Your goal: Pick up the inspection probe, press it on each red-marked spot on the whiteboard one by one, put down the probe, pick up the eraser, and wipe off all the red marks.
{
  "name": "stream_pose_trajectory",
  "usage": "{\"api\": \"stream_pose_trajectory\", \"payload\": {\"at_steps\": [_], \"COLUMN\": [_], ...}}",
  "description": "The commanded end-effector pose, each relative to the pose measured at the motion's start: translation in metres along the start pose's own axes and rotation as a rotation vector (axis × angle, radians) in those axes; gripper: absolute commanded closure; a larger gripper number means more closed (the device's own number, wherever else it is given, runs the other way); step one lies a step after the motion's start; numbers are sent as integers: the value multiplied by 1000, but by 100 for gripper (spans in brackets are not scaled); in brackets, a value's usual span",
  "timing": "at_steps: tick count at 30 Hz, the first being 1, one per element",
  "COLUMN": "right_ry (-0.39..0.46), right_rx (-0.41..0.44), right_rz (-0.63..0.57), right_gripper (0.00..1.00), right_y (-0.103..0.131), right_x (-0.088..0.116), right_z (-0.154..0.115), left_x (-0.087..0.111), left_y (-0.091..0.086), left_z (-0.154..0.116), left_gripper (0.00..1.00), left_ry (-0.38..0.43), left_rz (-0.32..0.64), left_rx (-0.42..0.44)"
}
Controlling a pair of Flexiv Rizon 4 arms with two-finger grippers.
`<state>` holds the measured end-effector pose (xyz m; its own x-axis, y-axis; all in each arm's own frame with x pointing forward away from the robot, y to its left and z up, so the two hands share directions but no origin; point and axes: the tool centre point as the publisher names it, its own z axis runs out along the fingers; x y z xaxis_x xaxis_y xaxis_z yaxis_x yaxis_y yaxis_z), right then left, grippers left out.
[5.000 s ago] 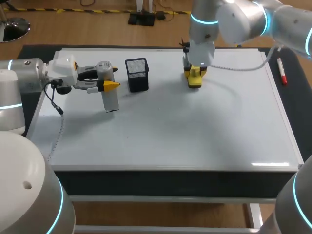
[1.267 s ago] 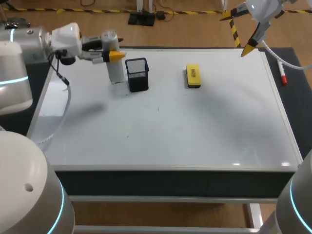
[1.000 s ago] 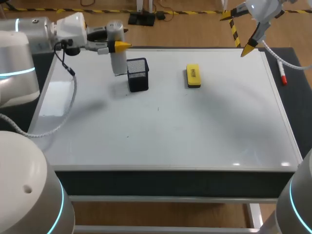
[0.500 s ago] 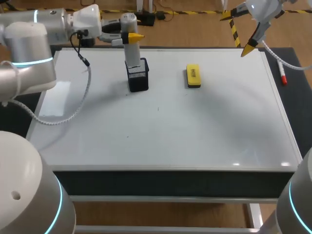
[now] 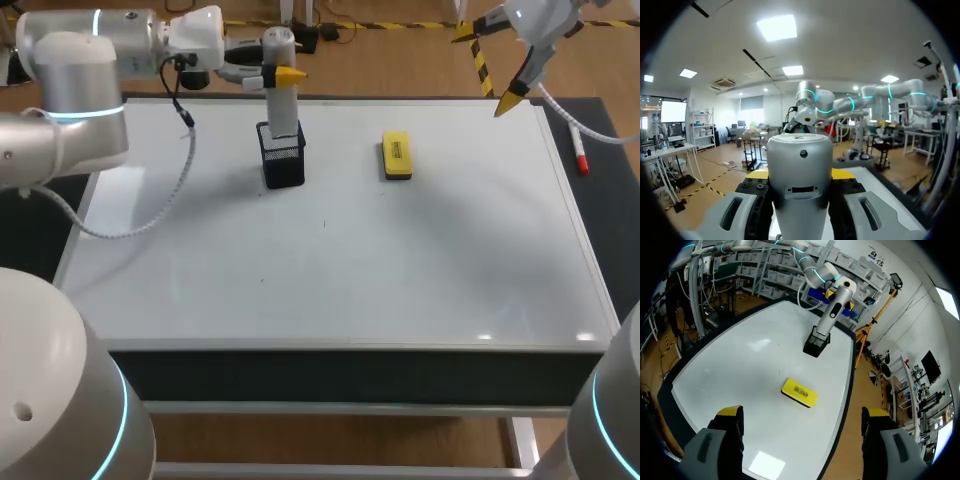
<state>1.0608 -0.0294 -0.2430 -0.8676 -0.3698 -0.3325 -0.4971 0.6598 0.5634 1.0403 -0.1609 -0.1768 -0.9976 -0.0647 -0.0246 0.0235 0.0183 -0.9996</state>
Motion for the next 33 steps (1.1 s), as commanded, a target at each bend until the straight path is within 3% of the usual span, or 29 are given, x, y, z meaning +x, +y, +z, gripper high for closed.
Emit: {"api": "stream_pose_trajectory", "payload": {"at_steps": [1,33], "right_ry": [5,5], "right_rx": [2,2], "right_rz": [-1,-1], "right_gripper": [0,0], "right_y": [-1,-1], "right_x": [-1,-1], "right_z": [-1,-1], "left_x": [-1,-5], "left_y": [3,63], "left_z": [-4,1], "left_gripper": [100,100], "left_ry": [23,25], "left_rz": [10,-23], "left_rx": [6,36]}}
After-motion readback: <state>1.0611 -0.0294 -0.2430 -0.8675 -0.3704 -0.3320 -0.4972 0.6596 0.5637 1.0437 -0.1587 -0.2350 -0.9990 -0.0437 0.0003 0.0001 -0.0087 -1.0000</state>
